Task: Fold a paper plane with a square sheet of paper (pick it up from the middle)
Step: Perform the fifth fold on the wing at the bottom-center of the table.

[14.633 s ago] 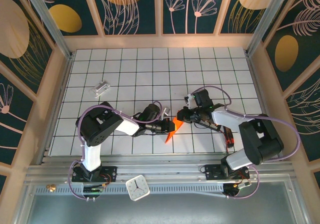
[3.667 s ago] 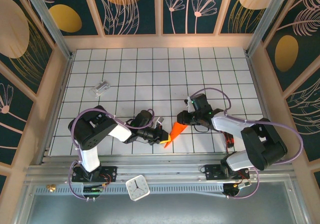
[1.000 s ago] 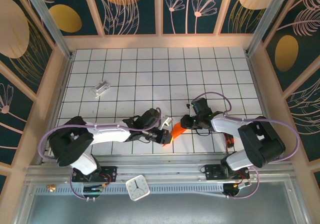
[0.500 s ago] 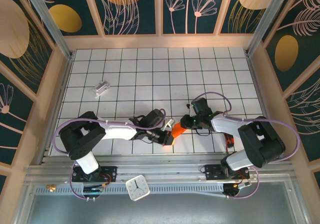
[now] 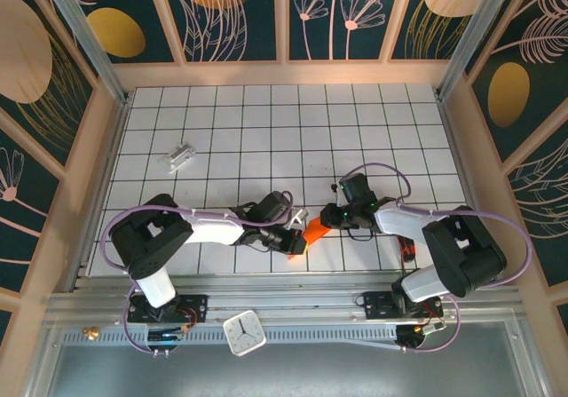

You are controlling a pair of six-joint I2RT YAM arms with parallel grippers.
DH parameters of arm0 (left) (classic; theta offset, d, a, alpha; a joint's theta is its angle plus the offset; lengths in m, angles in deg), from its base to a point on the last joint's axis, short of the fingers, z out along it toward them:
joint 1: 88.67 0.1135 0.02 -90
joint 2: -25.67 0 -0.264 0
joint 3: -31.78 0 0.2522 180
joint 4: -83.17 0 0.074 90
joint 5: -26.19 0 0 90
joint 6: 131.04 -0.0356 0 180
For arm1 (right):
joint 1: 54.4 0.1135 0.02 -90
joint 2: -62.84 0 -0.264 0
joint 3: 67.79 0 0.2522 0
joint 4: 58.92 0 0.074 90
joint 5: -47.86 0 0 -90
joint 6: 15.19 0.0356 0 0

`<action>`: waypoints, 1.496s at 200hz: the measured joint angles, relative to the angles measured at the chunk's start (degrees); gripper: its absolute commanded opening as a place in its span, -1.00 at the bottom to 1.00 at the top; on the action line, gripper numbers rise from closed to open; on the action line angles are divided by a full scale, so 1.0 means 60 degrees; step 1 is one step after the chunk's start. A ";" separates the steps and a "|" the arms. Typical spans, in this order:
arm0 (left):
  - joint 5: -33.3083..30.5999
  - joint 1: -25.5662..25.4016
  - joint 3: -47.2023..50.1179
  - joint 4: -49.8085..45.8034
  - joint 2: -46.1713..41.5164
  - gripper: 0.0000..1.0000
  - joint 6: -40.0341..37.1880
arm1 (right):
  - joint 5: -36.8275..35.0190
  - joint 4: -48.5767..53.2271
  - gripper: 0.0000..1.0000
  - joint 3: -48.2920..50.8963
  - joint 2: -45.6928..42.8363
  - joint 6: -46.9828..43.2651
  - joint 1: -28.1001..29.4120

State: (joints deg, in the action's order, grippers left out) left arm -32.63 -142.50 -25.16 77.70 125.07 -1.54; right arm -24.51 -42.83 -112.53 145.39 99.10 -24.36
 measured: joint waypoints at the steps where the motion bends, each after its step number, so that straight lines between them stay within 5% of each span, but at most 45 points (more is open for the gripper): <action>1: 0.0004 0.0004 0.0000 0.0000 0.0000 -1.00 0.0000 | 0.0000 0.0000 -0.60 0.0000 0.0000 0.0004 0.0000; 299: 0.0226 0.0295 0.0018 -0.0007 0.0138 -1.00 0.0102 | 0.0000 0.0004 -0.60 0.0000 0.0000 0.0000 -0.0011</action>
State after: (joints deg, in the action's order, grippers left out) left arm -31.28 -140.73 -25.05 77.66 125.90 -0.93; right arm -24.51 -42.81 -112.53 145.39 99.10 -24.43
